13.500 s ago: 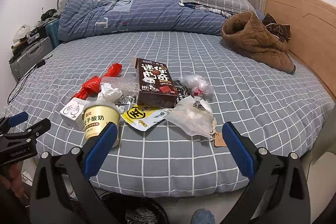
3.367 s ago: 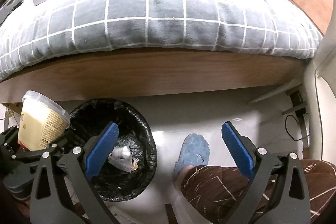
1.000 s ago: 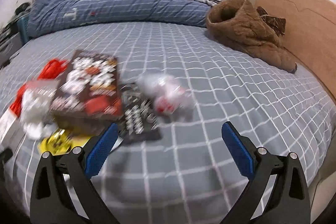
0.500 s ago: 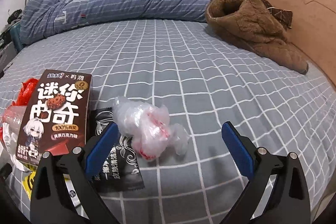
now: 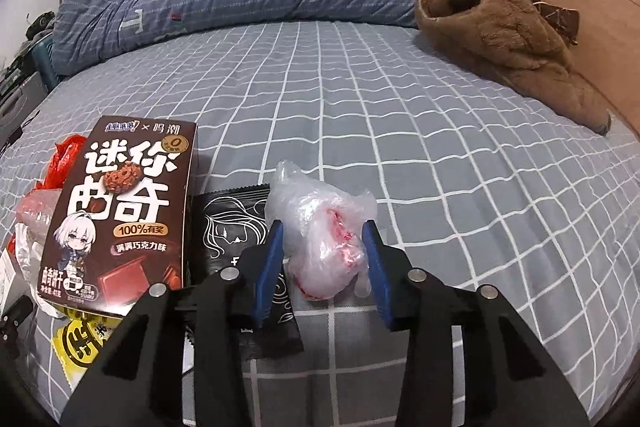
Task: Collect trash
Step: 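Grasp the clear plastic bag with the right tool while the left tool grasps the white box, then lift the clear bag and white box and carry them toward the bin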
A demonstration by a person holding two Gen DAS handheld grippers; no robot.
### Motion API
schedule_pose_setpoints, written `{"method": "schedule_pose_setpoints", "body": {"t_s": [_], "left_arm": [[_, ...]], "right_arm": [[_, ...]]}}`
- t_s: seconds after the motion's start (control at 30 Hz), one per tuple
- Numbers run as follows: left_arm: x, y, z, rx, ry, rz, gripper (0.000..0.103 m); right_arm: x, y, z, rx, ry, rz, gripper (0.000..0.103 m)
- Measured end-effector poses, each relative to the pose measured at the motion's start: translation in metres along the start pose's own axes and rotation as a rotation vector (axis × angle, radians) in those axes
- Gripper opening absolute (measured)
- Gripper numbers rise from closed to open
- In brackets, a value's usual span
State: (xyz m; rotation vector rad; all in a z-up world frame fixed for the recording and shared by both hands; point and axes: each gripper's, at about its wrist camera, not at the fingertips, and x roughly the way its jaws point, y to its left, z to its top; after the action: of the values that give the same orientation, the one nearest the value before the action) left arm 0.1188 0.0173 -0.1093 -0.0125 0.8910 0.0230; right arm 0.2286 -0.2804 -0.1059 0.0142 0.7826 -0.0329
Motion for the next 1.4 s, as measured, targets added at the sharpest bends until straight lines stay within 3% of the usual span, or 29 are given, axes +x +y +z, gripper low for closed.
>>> {"method": "schedule_pose_setpoints", "body": {"t_s": [0.47,1.4], "left_arm": [[-0.023,-0.006,0.007,0.015,-0.051,-0.004,0.075],[-0.068,-0.002,0.012,0.016,-0.116,-0.052,0.075]], "right_arm": [[-0.073,-0.001,-0.013,0.021,-0.095,-0.052,0.038],[-0.151,0.076,-0.076,-0.016,-0.066,0.0,0.038]]}}
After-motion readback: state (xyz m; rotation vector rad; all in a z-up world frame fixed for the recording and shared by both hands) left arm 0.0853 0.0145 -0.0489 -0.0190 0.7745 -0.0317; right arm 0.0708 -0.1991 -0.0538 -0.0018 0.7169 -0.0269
